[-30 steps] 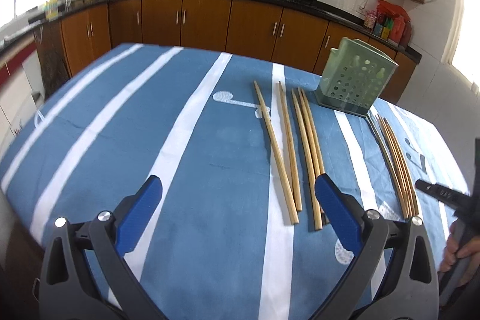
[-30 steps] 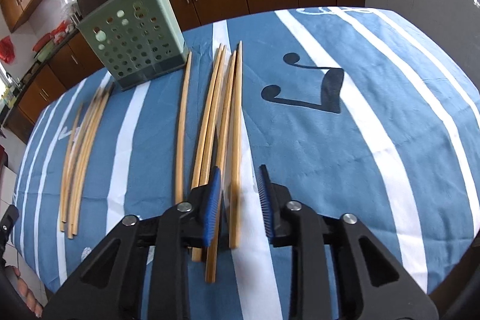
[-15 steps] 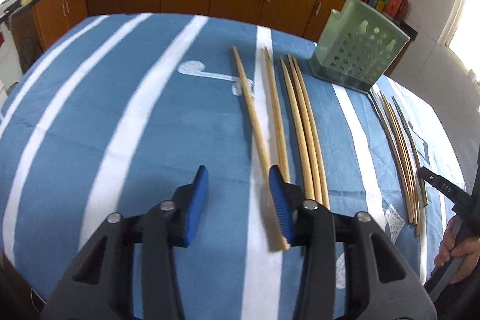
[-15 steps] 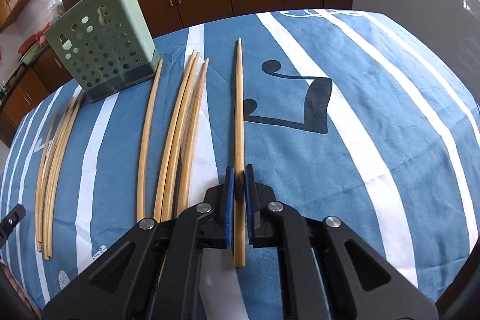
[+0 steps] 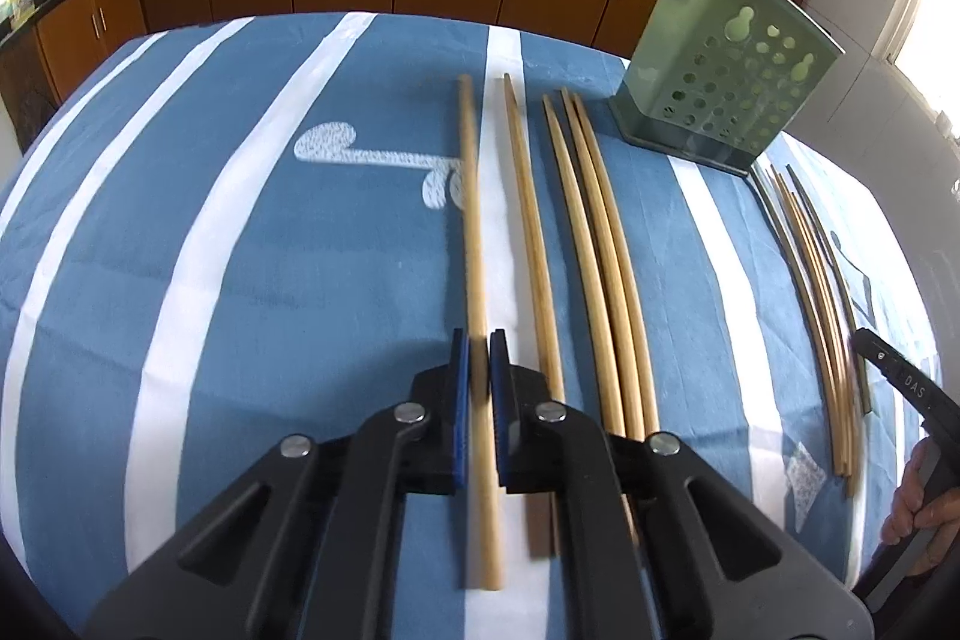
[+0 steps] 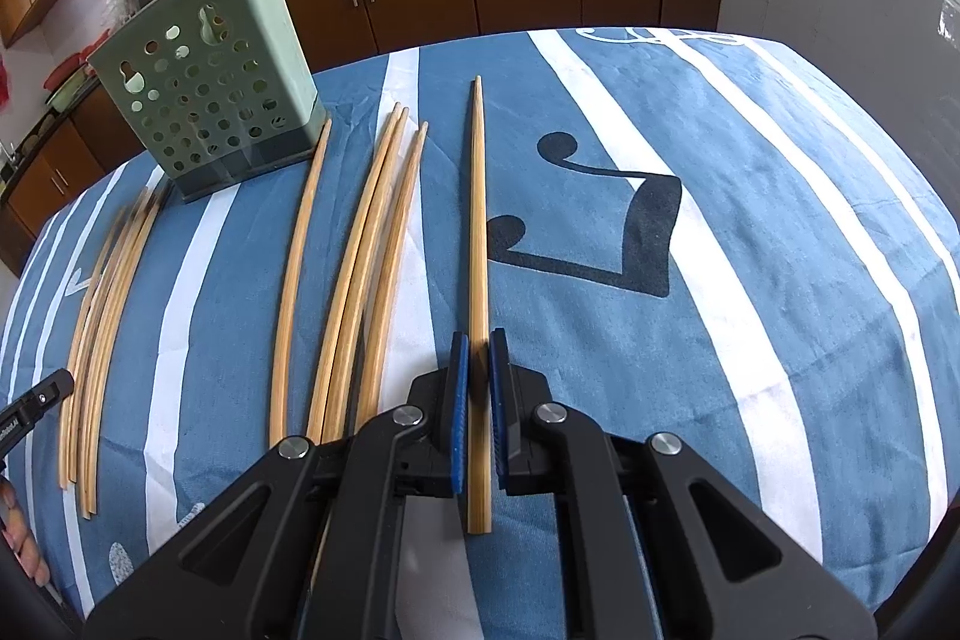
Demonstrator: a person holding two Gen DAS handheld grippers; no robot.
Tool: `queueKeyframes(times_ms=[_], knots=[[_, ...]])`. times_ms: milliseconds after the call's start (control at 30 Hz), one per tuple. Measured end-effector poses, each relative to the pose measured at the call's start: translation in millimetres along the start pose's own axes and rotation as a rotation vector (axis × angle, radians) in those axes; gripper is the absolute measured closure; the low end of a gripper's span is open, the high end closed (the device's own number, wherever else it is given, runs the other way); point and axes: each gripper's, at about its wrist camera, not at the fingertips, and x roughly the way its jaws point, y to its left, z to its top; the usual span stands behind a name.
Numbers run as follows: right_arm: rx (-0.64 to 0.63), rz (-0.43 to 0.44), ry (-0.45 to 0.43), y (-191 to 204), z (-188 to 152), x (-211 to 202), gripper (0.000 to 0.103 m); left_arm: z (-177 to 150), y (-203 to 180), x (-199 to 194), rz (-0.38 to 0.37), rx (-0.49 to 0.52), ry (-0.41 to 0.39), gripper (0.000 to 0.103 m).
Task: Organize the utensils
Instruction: 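Lift the held chopsticks off the cloth with both tools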
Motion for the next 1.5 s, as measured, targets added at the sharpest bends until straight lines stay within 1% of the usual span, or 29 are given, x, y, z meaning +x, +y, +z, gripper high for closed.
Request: queueKeyframes(times_ms=[133, 233, 367, 533, 633, 1000, 1167, 1200, 1267, 1333, 1400, 1500], knots=[[-0.026, -0.009, -0.007, 2, 8, 8, 0.095, 16, 2, 10, 0.013, 0.017, -0.009, 0.095], [-0.014, -0.025, -0.021, -2, 19, 17, 0.095, 32, 8, 21, 0.024, 0.019, -0.038, 0.095], [-0.005, -0.053, -0.043, -8, 33, 28, 0.095, 40, 12, 27, 0.028, 0.034, -0.072, 0.095], [-0.018, -0.062, -0.061, -7, 33, 29, 0.095, 32, 14, 22, 0.018, 0.029, -0.087, 0.092], [-0.006, -0.05, -0.061, -8, 30, 27, 0.095, 26, 15, 19, 0.007, 0.02, -0.089, 0.089], [0.007, -0.032, -0.061, -12, 15, 14, 0.095, 5, 17, 5, 0.0, 0.003, -0.092, 0.088], [-0.004, -0.04, -0.06, -10, 11, 12, 0.095, -3, 19, 0, -0.002, -0.006, -0.092, 0.088], [-0.009, -0.042, -0.059, -10, 10, 11, 0.095, -5, 19, -1, -0.003, -0.006, -0.092, 0.089], [-0.011, -0.039, -0.059, -10, 10, 11, 0.095, -7, 19, -2, 0.007, -0.002, -0.089, 0.095], [-0.012, -0.037, -0.055, -11, 9, 9, 0.095, -7, 19, -3, 0.009, 0.018, -0.081, 0.095], [-0.004, -0.023, -0.07, -12, 8, 1, 0.095, -7, 19, -7, 0.007, 0.022, -0.074, 0.095], [0.002, -0.006, -0.123, -14, 12, -19, 0.095, -2, 19, -23, 0.009, 0.035, -0.112, 0.095]])
